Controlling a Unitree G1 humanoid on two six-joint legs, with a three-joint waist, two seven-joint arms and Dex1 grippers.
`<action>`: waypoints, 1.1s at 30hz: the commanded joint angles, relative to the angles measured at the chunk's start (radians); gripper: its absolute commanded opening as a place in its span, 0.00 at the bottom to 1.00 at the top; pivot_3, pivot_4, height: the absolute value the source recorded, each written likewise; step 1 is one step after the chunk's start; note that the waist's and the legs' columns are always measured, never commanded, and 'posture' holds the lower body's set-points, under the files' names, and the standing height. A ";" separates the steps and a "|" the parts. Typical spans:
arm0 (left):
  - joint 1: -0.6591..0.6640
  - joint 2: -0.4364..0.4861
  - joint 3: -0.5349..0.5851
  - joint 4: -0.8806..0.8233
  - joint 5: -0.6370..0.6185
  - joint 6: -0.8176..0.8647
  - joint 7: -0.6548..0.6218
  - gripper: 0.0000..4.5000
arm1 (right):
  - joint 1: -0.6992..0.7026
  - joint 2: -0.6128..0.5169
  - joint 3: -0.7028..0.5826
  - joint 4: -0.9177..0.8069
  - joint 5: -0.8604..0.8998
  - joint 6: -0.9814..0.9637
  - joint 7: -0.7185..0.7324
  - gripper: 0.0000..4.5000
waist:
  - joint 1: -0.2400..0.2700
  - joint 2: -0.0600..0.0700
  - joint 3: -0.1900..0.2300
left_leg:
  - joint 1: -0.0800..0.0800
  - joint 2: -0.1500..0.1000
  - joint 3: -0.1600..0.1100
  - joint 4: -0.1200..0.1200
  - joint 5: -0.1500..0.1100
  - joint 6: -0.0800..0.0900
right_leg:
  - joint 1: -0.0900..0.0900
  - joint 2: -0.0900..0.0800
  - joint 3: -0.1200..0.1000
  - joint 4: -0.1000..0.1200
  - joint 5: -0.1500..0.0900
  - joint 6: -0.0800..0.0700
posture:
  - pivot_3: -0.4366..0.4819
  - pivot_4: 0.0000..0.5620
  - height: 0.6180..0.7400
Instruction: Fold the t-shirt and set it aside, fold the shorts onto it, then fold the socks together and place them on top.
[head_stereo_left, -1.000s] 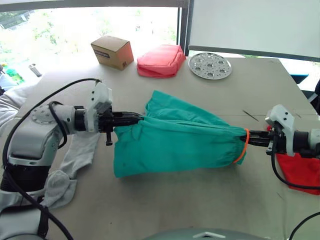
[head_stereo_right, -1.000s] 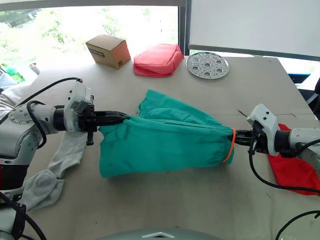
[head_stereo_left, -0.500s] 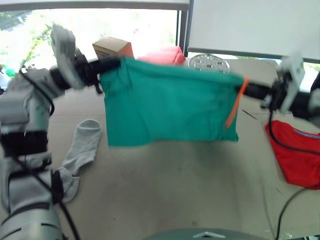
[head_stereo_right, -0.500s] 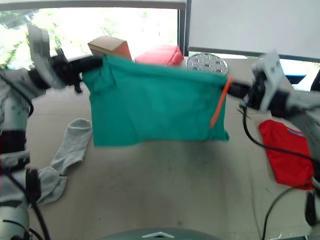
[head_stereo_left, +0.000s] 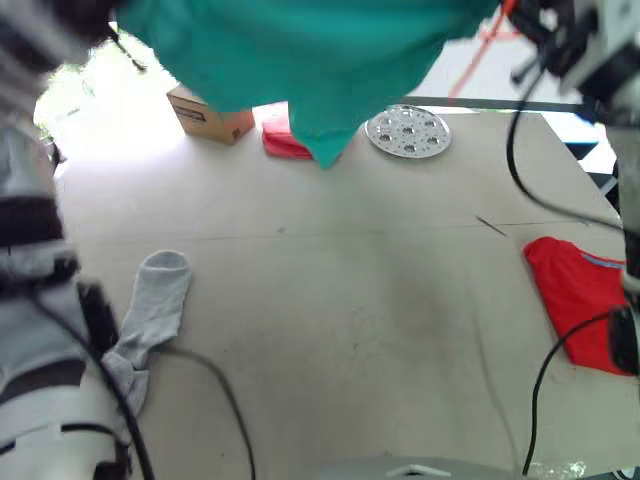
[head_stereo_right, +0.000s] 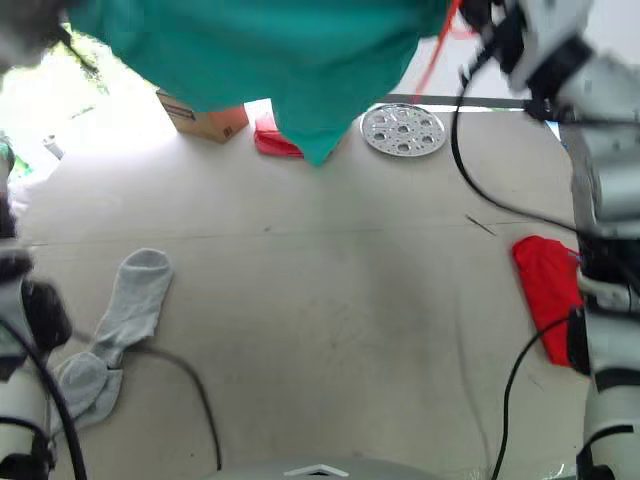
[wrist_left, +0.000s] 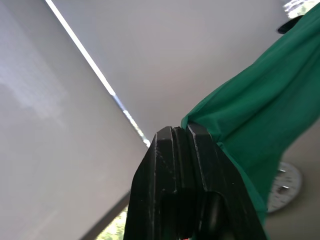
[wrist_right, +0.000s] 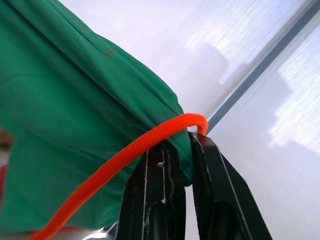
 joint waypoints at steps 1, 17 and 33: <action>0.385 0.120 0.222 -0.373 -0.268 0.427 -0.066 0.00 | 0.235 -0.063 -0.172 -0.166 0.086 0.163 0.020 0.02 | -0.004 0.001 0.000 | -0.001 0.001 0.001 -0.001 0.000 0.000 | -0.001 0.001 0.001 0.000 0.000 0.000 | 0.48 0.27 0.99; 1.754 -0.046 0.619 -1.119 -0.422 0.660 -0.394 0.00 | 1.118 -0.219 -0.392 -0.666 0.382 0.456 0.349 0.02 | 0.034 -0.001 -0.007 | 0.000 0.003 0.008 -0.003 -0.006 -0.003 | -0.007 0.000 0.005 -0.005 -0.005 0.004 | 0.48 0.27 0.99; 1.563 0.039 0.479 -1.025 -0.382 0.646 -0.301 0.00 | 1.137 -0.180 -0.258 -0.628 0.251 0.394 0.321 0.02 | 0.031 0.005 -0.007 | 0.001 0.004 0.008 -0.003 -0.006 0.000 | -0.008 0.003 0.006 -0.003 -0.010 0.003 | 0.48 0.27 0.99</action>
